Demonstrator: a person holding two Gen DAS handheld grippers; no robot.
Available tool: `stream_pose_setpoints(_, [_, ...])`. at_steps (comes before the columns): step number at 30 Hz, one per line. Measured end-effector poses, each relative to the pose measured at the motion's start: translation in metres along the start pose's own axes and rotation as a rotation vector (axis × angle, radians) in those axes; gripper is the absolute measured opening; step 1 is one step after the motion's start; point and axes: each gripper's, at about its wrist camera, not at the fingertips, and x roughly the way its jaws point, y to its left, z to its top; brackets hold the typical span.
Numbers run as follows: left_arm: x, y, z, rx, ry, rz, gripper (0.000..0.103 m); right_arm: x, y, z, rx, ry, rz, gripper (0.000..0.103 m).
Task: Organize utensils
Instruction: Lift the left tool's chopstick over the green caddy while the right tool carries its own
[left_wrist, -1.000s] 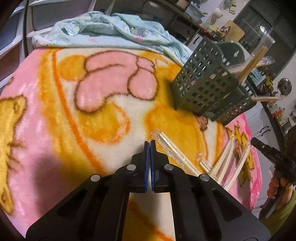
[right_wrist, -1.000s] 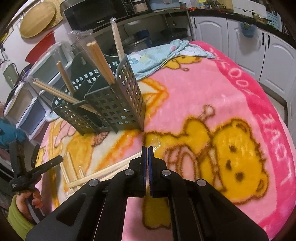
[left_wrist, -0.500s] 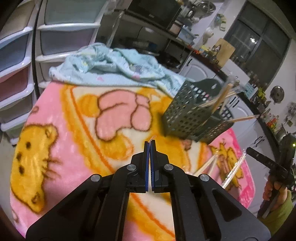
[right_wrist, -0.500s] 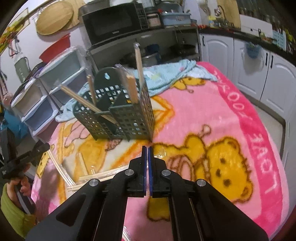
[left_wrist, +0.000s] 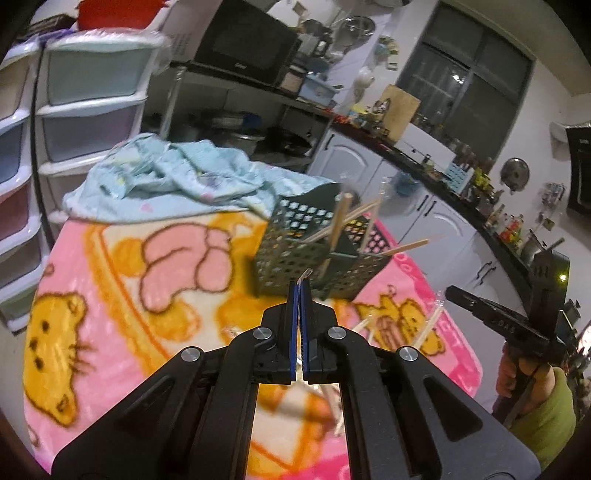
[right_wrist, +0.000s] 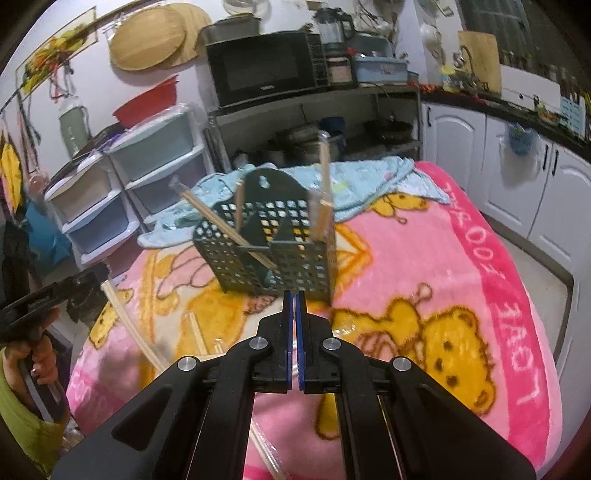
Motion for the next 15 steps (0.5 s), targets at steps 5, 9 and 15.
stream_pose_setpoints(5, [0.0, -0.022, 0.004, 0.043, -0.009, -0.037, 0.0, -0.01, 0.019, 0.005, -0.056, -0.034, 0.016, 0.002])
stream_pose_setpoints(9, [0.0, -0.036, 0.009, 0.069, -0.017, -0.057, 0.0, -0.015, 0.03, 0.009, -0.09, -0.051, 0.027, 0.002])
stream_pose_setpoints(15, [-0.003, -0.056, 0.019, 0.11, -0.038, -0.089, 0.0, -0.021, 0.041, 0.013, -0.118, -0.069, 0.045, 0.002])
